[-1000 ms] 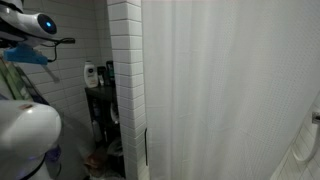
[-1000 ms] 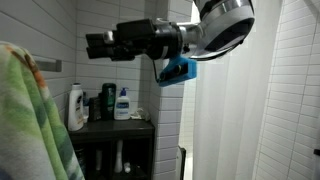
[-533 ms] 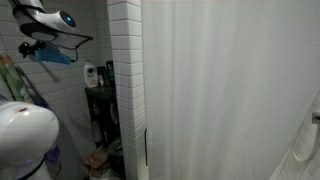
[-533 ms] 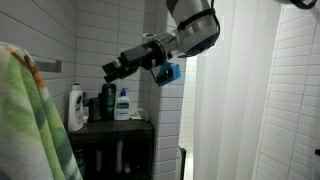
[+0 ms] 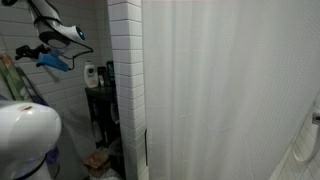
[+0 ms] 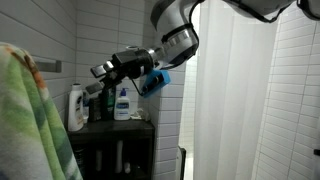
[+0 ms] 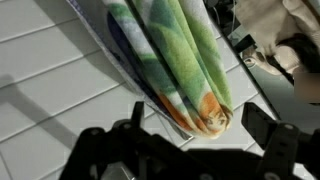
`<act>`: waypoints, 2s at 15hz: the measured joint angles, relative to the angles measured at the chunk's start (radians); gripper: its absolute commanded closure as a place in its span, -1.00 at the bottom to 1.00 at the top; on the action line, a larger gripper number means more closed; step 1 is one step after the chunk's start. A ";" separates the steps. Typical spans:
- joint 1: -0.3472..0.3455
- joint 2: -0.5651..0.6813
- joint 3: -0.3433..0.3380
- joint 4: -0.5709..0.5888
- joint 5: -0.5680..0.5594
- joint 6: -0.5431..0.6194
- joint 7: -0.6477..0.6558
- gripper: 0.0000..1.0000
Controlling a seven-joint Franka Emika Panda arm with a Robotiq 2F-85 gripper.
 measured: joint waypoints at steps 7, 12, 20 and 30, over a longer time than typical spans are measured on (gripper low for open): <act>0.063 0.034 -0.001 -0.048 0.262 -0.039 -0.117 -1.00; 0.096 0.033 0.005 -0.098 0.420 -0.039 -0.195 -1.00; 0.133 0.033 0.038 -0.148 0.459 0.059 -0.302 -1.00; 0.163 0.034 0.083 -0.110 0.461 0.303 -0.458 -1.00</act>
